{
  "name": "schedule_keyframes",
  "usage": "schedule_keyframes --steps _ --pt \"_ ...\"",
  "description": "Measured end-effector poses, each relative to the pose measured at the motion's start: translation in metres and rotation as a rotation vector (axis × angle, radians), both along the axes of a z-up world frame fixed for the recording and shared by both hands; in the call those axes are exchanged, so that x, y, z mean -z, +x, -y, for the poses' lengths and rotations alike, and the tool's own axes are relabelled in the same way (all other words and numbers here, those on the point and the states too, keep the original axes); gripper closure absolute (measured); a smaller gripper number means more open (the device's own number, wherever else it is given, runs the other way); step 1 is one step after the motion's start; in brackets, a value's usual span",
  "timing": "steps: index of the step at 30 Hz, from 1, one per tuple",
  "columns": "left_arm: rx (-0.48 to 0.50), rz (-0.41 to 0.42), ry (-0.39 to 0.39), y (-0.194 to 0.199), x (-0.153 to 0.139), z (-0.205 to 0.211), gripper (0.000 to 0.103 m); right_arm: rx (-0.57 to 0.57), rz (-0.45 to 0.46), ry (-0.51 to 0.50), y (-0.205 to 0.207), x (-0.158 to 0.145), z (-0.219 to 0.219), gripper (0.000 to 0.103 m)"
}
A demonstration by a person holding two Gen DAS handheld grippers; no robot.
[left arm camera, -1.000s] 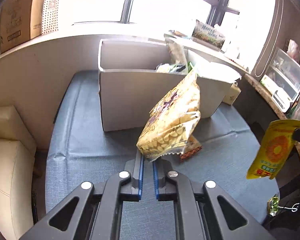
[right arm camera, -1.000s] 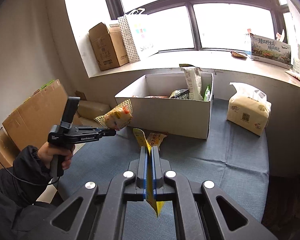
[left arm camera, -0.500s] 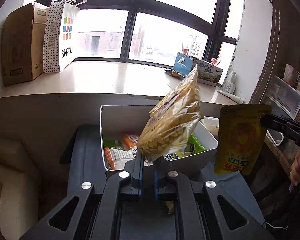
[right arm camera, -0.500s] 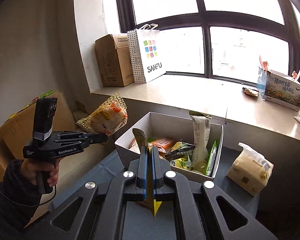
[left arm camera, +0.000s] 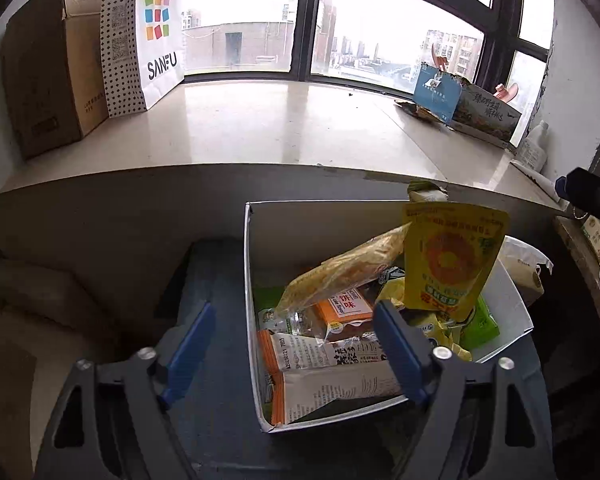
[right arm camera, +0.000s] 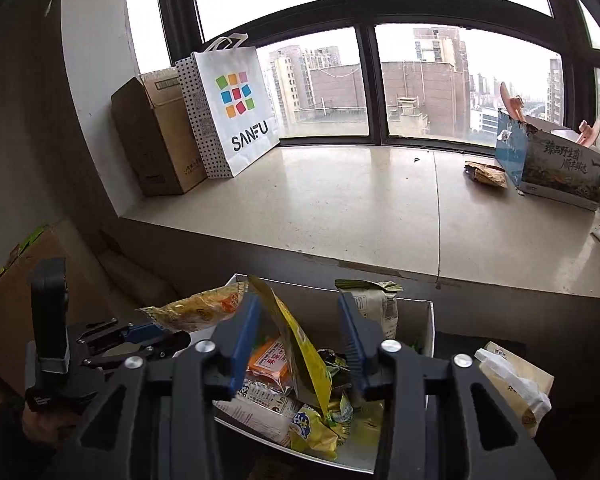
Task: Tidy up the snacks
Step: 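Drop the biscuit bag and yellow pouch into the white box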
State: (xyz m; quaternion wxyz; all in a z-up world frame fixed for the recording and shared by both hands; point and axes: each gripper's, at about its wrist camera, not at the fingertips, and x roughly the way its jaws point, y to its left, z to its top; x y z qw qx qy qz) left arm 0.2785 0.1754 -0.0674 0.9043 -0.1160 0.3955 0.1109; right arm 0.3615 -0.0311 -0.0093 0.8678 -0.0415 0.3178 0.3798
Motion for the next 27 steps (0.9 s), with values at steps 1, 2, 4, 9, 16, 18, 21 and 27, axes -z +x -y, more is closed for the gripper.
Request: schedule_keyframes --steps 1,2,4,9,16,18,21,27 --pt "0.004 0.013 -0.013 -0.003 0.002 -0.002 0.000 -0.001 0.000 0.003 -0.002 0.001 0.001 0.000" --pt "0.008 0.016 -0.011 -0.005 0.004 -0.002 0.000 -0.001 0.002 0.004 -0.004 0.003 0.001 0.000" --pt "0.014 0.011 0.005 -0.009 0.007 0.000 0.000 0.010 0.010 -0.012 -0.009 0.004 0.004 0.000" --pt "0.057 0.051 -0.019 -0.030 -0.002 0.016 0.000 0.033 -0.020 0.073 -0.021 -0.008 0.021 0.000" --pt "0.134 0.123 0.001 -0.077 -0.019 0.047 0.000 -0.031 -0.223 0.464 -0.058 -0.045 0.082 0.000" --pt "0.162 0.147 0.013 -0.094 -0.022 0.057 0.000 -0.058 -0.285 0.588 -0.072 -0.053 0.113 0.000" --pt "0.200 0.149 0.007 -0.113 -0.021 0.070 0.000 -0.065 -0.255 0.632 -0.102 -0.060 0.156 0.000" --pt "0.251 0.139 -0.017 -0.134 -0.009 0.096 0.000 0.015 -0.190 0.482 -0.164 -0.033 0.236 0.000"
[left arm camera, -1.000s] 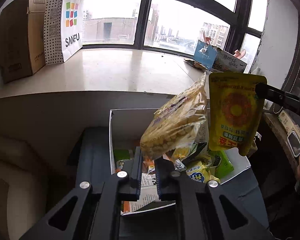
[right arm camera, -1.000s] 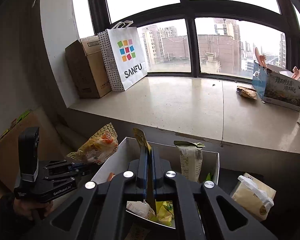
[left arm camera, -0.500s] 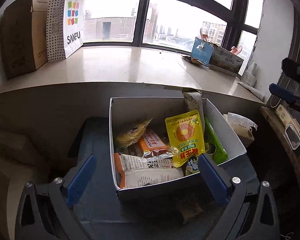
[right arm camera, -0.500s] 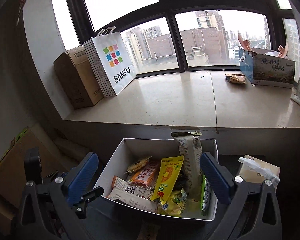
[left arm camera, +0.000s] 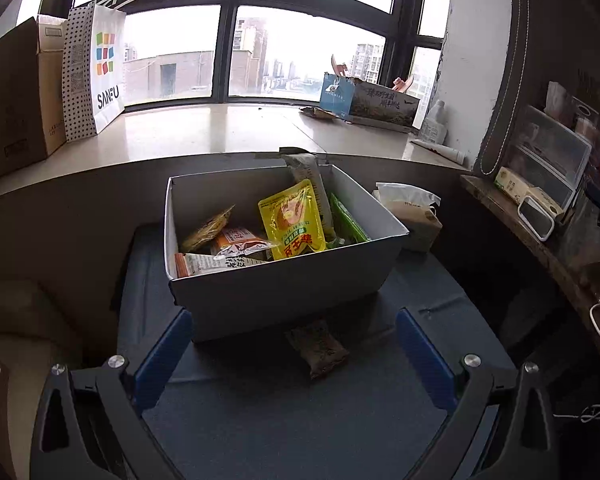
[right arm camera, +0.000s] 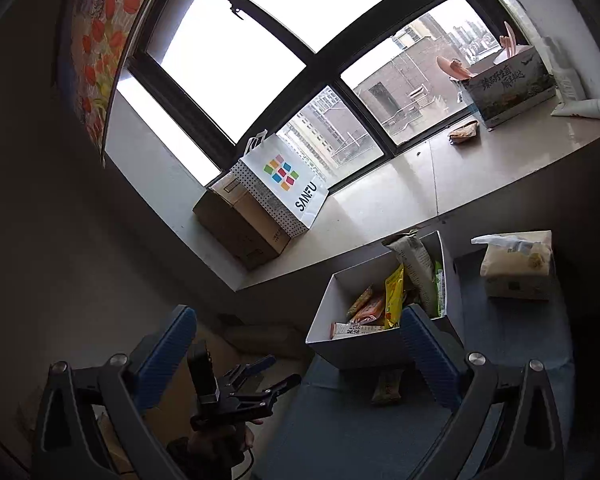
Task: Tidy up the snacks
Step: 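Drop the biscuit bag and yellow pouch into the white box, then grasp the green garlic bag with the right gripper while the left reaches the biscuit packet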
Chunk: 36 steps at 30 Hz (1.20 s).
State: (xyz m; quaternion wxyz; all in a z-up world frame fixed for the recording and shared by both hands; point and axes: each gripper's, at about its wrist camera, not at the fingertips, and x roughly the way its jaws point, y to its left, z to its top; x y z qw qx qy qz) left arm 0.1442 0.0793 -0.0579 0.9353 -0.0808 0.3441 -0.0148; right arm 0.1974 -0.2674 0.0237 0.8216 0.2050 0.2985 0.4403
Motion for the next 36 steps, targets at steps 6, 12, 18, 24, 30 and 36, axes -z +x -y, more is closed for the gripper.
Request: schedule_keyframes --steps 6,12,18,24,30,36 --pt "0.021 -0.025 -0.010 0.001 0.013 0.024 0.000 0.075 -0.020 -0.249 -0.049 0.059 0.047 0.000" --pt "0.043 -0.079 0.017 -0.005 0.035 0.045 0.000 0.144 0.168 -0.722 -0.110 0.136 0.037 0.000" --pt "0.021 -0.137 0.015 -0.018 0.058 0.049 0.000 -0.003 0.129 -0.849 -0.135 0.214 0.019 0.000" --pt "0.012 -0.175 -0.001 -0.019 0.075 0.046 0.000 0.019 0.053 -0.792 -0.116 0.231 0.020 0.000" --pt "0.019 -0.193 -0.009 -0.015 0.083 0.048 0.000 0.012 0.053 -0.842 -0.106 0.244 0.011 0.000" --pt "0.011 -0.214 -0.012 -0.013 0.091 0.048 0.000 -0.029 0.057 -0.857 -0.104 0.250 -0.002 0.053"
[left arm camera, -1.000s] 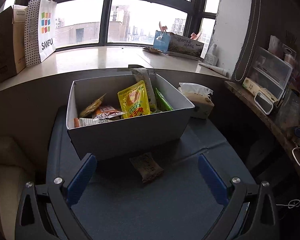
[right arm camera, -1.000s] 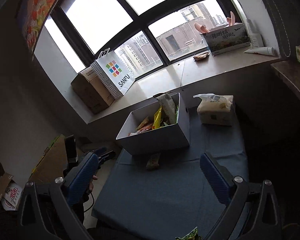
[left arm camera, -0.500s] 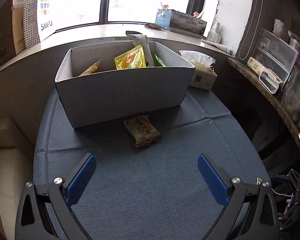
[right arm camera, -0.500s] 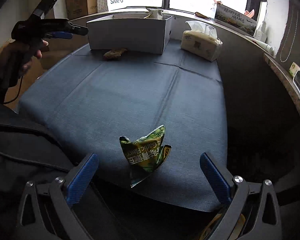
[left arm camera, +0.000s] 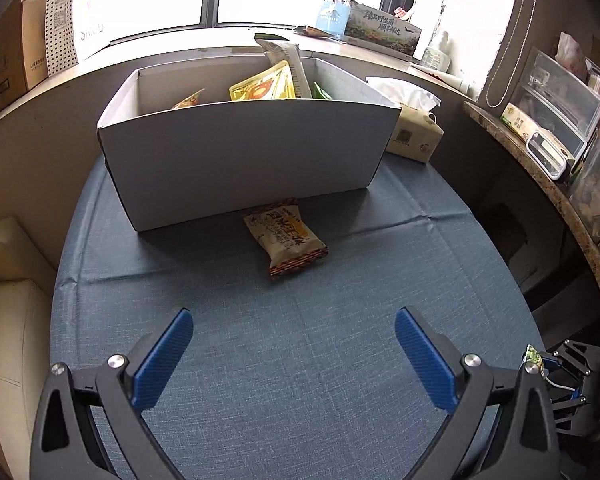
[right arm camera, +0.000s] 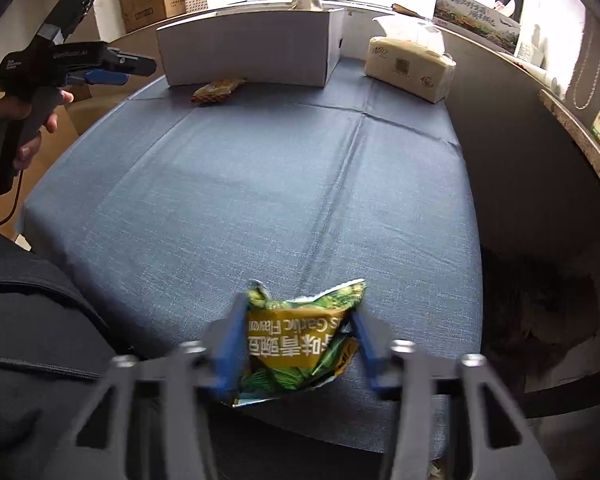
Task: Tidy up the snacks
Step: 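Grasp the green garlic bag with the right gripper while the left reaches the biscuit packet, then place the biscuit packet and green bag into the white box, open both grippers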
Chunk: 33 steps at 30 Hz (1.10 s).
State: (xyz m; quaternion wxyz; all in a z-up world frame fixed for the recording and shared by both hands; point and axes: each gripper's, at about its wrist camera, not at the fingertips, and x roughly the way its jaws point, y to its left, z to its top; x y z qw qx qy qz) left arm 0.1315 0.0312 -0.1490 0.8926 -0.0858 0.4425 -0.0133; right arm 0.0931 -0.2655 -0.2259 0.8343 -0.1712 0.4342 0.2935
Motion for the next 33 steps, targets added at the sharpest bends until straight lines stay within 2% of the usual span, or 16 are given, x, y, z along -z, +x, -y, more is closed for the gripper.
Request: schedule_keyframes --steps 5,9,13,20,25,28,31,32,33 --pt "-0.017 -0.006 -0.016 0.005 0.004 -0.005 0.000 0.008 0.031 0.023 0.000 -0.010 0.002 0.053" --pt "-0.025 -0.028 -0.042 0.026 0.015 -0.007 0.000 0.026 0.067 0.069 0.005 -0.027 0.005 0.053" --pt "-0.049 -0.084 0.024 0.062 0.034 0.000 0.000 0.032 0.092 0.111 0.010 -0.041 0.004 0.053" --pt "-0.114 -0.128 0.038 0.114 0.063 0.003 0.000 0.056 0.100 0.149 0.015 -0.049 0.000 0.053" --pt "-0.184 -0.149 0.082 0.130 0.071 0.008 0.000 0.056 0.089 0.152 0.016 -0.045 -0.002 0.053" --pt "-0.165 -0.151 0.132 0.132 0.074 0.015 0.000 0.067 0.080 0.158 0.017 -0.043 0.000 0.053" --pt "-0.152 -0.145 0.145 0.132 0.073 0.017 0.000 0.074 0.070 0.158 0.019 -0.039 0.002 0.053" --pt "-0.131 -0.143 0.147 0.132 0.073 0.018 0.001 0.079 0.067 0.160 0.019 -0.039 0.002 0.053" --pt "-0.108 -0.129 0.147 0.130 0.071 0.021 0.014 0.080 0.063 0.162 0.019 -0.039 0.002 0.053"
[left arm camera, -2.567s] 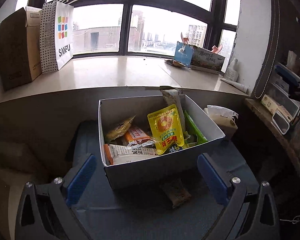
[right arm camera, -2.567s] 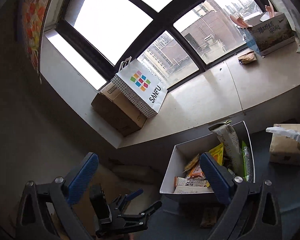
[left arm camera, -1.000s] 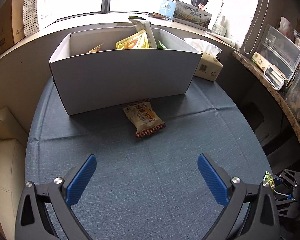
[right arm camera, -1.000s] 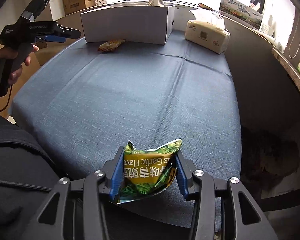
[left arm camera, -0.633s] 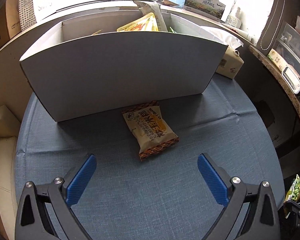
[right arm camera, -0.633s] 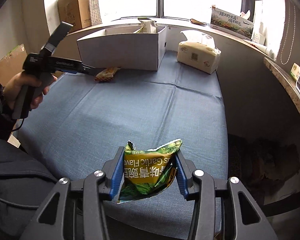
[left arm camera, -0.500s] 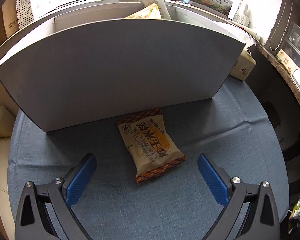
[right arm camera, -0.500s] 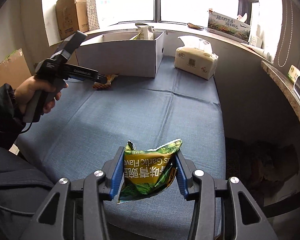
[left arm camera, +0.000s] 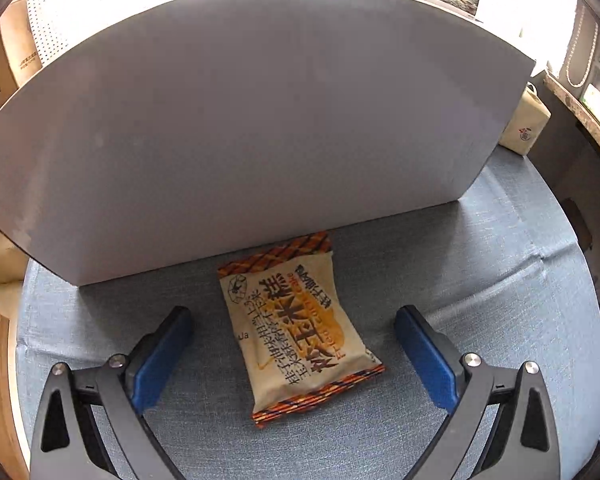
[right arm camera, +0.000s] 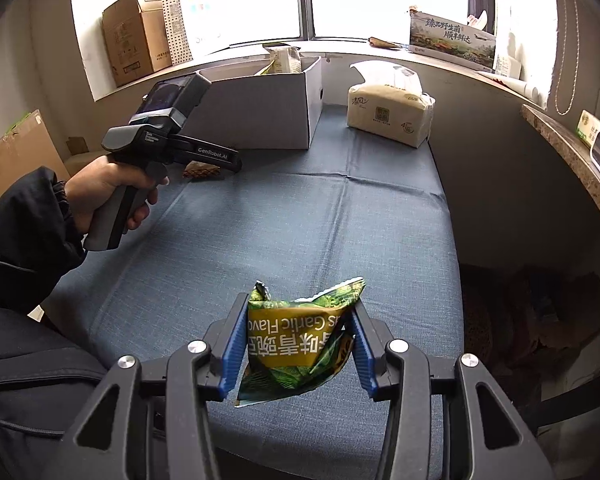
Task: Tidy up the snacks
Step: 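Place the biscuit packet and green bag into the white box, open both grippers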
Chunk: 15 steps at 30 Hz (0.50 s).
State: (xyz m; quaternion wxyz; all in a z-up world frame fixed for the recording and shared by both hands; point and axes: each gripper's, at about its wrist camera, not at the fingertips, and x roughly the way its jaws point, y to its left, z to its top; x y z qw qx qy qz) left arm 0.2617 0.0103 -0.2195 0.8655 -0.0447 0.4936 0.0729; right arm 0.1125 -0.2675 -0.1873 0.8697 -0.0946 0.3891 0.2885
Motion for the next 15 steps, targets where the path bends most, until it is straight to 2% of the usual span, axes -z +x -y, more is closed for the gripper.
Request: schedule_keyframes --steps 1,2,3,5,7,10,15 --pt "0.017 0.028 0.009 -0.004 -0.005 0.002 0.031 -0.002 -0.004 0.002 0.001 0.000 0.000 0.053" --pt "0.029 0.034 0.006 -0.007 -0.009 0.004 0.056 -0.004 -0.001 0.003 0.001 0.000 0.000 0.053" --pt "0.033 0.028 -0.014 -0.010 -0.011 0.003 0.056 -0.009 0.002 0.007 0.001 -0.001 -0.001 0.053" --pt "0.066 0.067 -0.070 -0.020 -0.021 0.003 0.057 -0.014 0.003 0.012 0.000 -0.003 -0.002 0.052" --pt "0.089 0.111 -0.053 -0.034 -0.035 0.007 0.057 -0.026 0.014 0.015 -0.001 -0.007 -0.003 0.052" --pt "0.124 0.204 -0.068 -0.060 -0.065 0.009 0.057 -0.031 0.023 0.030 0.004 -0.016 -0.007 0.052" --pt "0.150 0.351 -0.114 -0.100 -0.112 -0.011 0.057 -0.022 0.014 0.128 0.027 -0.036 -0.020 0.052"
